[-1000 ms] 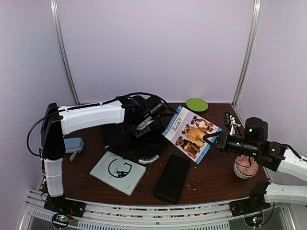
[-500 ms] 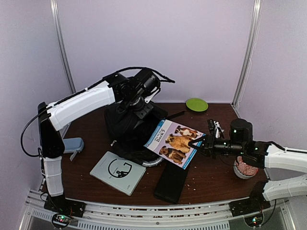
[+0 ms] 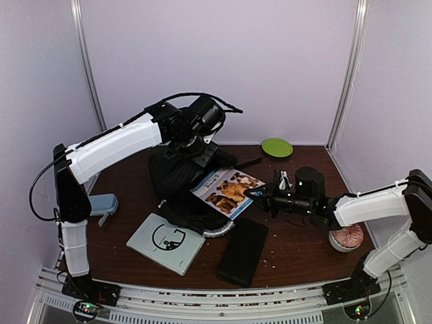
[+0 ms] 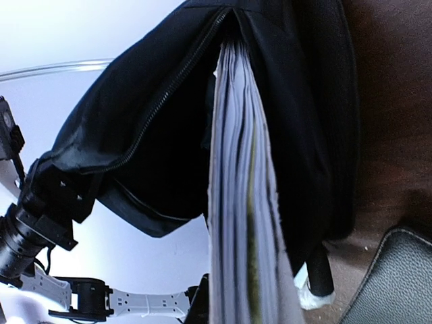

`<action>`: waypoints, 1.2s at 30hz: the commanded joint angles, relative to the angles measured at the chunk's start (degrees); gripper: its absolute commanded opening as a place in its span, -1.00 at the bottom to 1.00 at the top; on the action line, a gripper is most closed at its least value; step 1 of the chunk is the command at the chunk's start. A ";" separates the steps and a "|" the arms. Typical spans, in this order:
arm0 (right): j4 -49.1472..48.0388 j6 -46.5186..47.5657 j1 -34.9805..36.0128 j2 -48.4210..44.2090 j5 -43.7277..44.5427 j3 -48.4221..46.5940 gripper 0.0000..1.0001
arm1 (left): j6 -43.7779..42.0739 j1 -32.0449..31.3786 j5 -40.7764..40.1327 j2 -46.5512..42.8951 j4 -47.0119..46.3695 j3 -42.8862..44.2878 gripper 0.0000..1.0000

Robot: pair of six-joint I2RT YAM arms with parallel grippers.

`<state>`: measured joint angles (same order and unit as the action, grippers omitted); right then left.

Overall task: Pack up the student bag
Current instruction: Place the book in the student bag.

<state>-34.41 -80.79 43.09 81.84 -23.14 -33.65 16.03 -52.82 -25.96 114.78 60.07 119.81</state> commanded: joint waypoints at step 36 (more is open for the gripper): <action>-27.69 -6.05 3.99 39.16 5.78 -28.43 -1.00 | 9.55 0.12 21.26 -6.50 -14.37 -4.91 -1.00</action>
<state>-53.08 -90.28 46.17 119.48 -15.94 -58.57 24.12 -49.60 -13.06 113.58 55.46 114.50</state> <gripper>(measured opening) 0.033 0.049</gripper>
